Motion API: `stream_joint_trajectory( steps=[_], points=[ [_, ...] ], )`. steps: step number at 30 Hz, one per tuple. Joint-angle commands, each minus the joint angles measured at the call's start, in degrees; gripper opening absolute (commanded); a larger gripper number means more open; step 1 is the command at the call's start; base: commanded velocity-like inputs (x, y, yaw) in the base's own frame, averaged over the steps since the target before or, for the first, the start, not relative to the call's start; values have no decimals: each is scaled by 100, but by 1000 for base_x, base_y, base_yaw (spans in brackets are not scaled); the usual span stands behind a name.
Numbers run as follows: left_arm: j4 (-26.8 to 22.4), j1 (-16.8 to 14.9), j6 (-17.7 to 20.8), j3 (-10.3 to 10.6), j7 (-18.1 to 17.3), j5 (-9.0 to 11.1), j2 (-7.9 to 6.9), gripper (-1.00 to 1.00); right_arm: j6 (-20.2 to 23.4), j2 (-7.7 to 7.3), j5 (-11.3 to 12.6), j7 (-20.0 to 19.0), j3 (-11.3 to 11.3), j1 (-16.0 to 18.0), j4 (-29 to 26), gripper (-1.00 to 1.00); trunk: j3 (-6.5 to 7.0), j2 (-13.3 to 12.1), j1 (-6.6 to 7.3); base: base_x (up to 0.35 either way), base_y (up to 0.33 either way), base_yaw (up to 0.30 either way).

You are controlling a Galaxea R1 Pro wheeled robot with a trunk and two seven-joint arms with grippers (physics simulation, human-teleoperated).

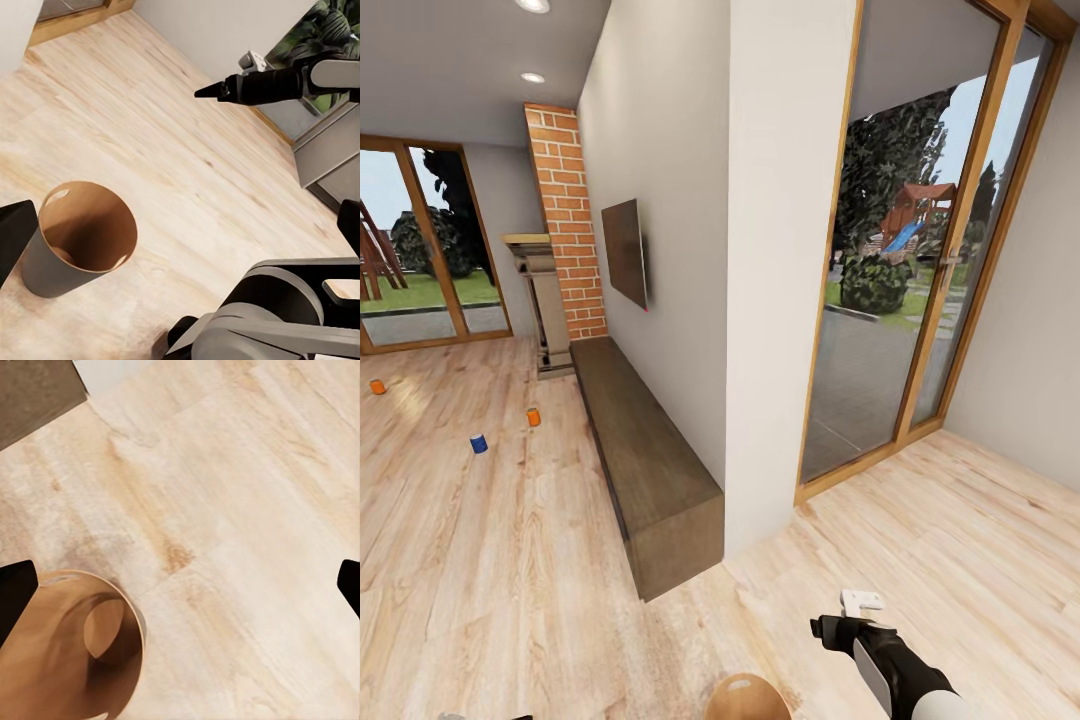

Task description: Put the three can of soda from the living room inside the tash can in the kitchen.

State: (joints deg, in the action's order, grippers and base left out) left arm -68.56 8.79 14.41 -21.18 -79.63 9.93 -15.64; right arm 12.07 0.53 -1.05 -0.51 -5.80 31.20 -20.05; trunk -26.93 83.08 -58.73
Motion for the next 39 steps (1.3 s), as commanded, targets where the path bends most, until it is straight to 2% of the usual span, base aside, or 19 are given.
stream_joint_trajectory(
  steps=[1, 22, 39],
  points=[
    [0, 0, 0, 0, 0, 0, 0, 100, -1, 0, 0, -1, 0, 0, 0, 100, 0, 0, 0, 0, 0, 0],
    [0, 0, 0, -7, 0, 2, 0, 100, -6, 2, 1, -15, 0, 0, 1, 100, 0, 0, 0, 0, 0, 0],
    [0, 0, 0, -5, -7, 3, 0, 100, -10, 3, 2, -19, 0, 0, 1, 100, -384, 682, -373, 0, 0, 0]
  ],
)
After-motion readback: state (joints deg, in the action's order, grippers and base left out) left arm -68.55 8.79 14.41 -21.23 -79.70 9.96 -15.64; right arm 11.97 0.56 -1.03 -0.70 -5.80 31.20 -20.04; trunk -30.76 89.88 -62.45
